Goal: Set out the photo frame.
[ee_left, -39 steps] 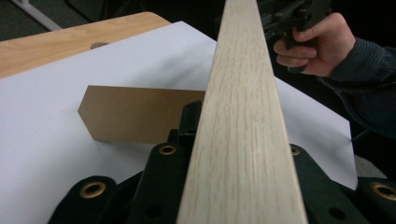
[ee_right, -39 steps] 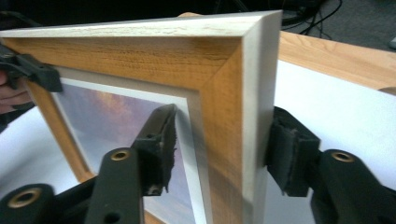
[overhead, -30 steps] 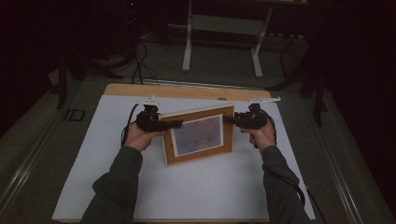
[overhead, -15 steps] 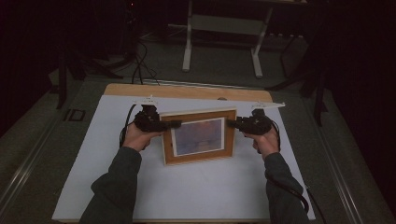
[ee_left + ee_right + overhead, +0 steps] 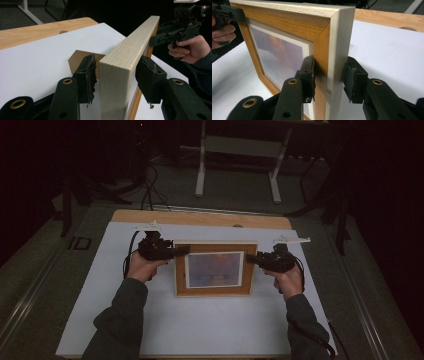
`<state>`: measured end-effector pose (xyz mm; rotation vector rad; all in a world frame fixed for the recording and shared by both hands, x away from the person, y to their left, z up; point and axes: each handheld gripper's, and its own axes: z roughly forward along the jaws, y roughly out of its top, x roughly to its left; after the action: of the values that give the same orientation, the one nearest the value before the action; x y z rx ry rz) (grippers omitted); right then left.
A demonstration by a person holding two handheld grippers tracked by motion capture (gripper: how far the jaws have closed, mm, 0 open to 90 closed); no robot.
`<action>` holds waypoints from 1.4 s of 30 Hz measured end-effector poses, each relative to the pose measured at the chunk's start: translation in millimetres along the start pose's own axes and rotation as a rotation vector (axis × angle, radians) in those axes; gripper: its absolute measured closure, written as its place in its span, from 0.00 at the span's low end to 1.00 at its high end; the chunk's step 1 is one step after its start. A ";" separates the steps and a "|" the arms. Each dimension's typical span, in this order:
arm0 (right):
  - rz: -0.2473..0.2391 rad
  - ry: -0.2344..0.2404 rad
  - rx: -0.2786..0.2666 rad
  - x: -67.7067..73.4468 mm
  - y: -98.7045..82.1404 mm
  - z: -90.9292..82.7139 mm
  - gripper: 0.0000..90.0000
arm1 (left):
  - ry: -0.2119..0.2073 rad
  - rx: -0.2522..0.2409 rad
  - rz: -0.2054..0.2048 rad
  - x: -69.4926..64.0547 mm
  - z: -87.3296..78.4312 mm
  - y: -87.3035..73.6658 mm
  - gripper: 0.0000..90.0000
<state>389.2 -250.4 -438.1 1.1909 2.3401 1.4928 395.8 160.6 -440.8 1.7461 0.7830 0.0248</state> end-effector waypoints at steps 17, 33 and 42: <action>0.019 0.012 0.002 4.2 -3.3 -1.4 0.71 | -0.006 0.017 -0.003 -2.7 1.6 -5.5 0.60; 0.002 -0.003 0.010 5.4 -4.6 -0.8 0.51 | 0.023 0.009 0.001 -5.5 -5.7 -10.0 0.54; -0.022 -0.038 -0.002 10.5 -3.3 -16.2 0.39 | 0.113 -0.029 -0.007 -13.5 -28.8 -24.2 0.47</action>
<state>372.4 -255.7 -429.5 1.1783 2.3189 1.4525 362.0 181.0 -447.1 1.7258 0.8666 0.1302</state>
